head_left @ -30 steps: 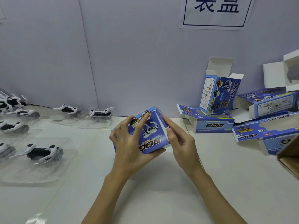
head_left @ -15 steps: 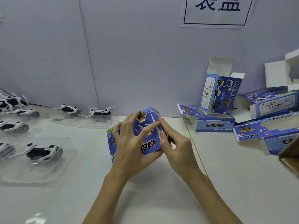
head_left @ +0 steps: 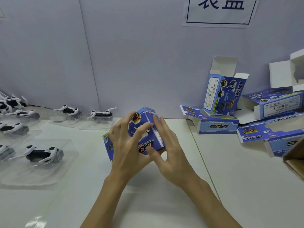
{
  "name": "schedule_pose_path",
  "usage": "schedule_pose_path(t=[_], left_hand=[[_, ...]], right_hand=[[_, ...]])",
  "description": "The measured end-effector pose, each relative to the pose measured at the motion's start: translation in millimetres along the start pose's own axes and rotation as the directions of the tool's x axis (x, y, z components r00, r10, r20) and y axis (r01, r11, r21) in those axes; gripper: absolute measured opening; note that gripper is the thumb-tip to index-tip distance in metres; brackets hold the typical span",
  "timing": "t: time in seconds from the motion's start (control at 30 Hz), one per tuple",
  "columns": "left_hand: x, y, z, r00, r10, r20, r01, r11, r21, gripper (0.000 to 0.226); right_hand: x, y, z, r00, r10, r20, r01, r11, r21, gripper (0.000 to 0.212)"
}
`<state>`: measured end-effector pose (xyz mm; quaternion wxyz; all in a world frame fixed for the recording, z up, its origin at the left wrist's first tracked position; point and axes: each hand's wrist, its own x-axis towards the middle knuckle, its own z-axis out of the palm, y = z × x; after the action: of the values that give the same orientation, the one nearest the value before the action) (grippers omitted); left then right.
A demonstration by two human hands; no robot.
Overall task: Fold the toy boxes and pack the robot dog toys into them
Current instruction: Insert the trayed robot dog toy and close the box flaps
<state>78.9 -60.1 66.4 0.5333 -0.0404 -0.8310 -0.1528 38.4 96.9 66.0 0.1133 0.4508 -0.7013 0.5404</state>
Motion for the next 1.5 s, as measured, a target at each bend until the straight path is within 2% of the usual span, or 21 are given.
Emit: schedule_pose_path(t=[0.13, 0.3, 0.4, 0.5, 0.7, 1.07, 1.17, 1.27, 1.3, 1.37, 1.43, 1.5], left_hand=[[0, 4, 1, 0.999, -0.031, -0.008, 0.03, 0.999, -0.016, 0.069], [0, 8, 2, 0.993, -0.078, 0.087, 0.087, 0.991, -0.102, 0.09], [-2, 2, 0, 0.983, -0.091, 0.16, 0.101, 0.993, -0.061, 0.097], [-4, -6, 0, 0.966, -0.164, 0.198, 0.167, 0.986, 0.003, 0.109], [-5, -12, 6, 0.974, -0.17, 0.151, 0.165, 0.985, 0.04, 0.111], [-9, -16, 12, 0.983, -0.14, 0.117, 0.137, 0.99, 0.039, 0.108], [-9, -15, 11, 0.966, -0.161, 0.204, 0.154, 0.987, 0.048, 0.106], [-12, -19, 12, 0.89, -0.261, 0.375, 0.225, 0.965, 0.137, 0.106], [-14, -21, 12, 0.849, -0.307, 0.429, 0.279, 0.952, 0.129, 0.107], [-15, -24, 10, 0.795, -0.377, 0.476, 0.431, 0.903, -0.004, 0.105], [-14, -24, 11, 0.81, -0.405, 0.425, 0.505, 0.849, -0.154, 0.087], [-11, -25, 12, 0.816, -0.492, 0.303, 0.568, 0.78, -0.265, 0.076]], right_hand=[[1, 2, 2, 0.999, 0.018, -0.04, -0.018, 1.0, -0.001, 0.069], [2, 6, 8, 0.994, 0.055, -0.091, -0.054, 0.998, 0.008, 0.062], [6, 11, 8, 0.99, 0.095, -0.104, -0.092, 0.995, 0.033, 0.065], [9, 13, 7, 0.986, 0.114, -0.122, -0.105, 0.992, 0.076, 0.063], [6, 19, -1, 0.988, 0.11, -0.11, -0.089, 0.979, 0.184, 0.063], [7, 20, 3, 0.983, 0.127, -0.135, -0.098, 0.973, 0.207, 0.06], [5, 24, 6, 0.966, 0.158, -0.203, -0.134, 0.983, 0.128, 0.061], [7, 32, 1, 0.888, 0.248, -0.387, -0.242, 0.968, 0.065, 0.055], [8, 36, -5, 0.86, 0.283, -0.424, -0.299, 0.954, 0.03, 0.055], [9, 42, -16, 0.823, 0.364, -0.436, -0.409, 0.913, -0.01, 0.056], [7, 48, -25, 0.82, 0.41, -0.399, -0.456, 0.89, -0.023, 0.055], [6, 50, -32, 0.848, 0.403, -0.344, -0.437, 0.899, -0.022, 0.056]])
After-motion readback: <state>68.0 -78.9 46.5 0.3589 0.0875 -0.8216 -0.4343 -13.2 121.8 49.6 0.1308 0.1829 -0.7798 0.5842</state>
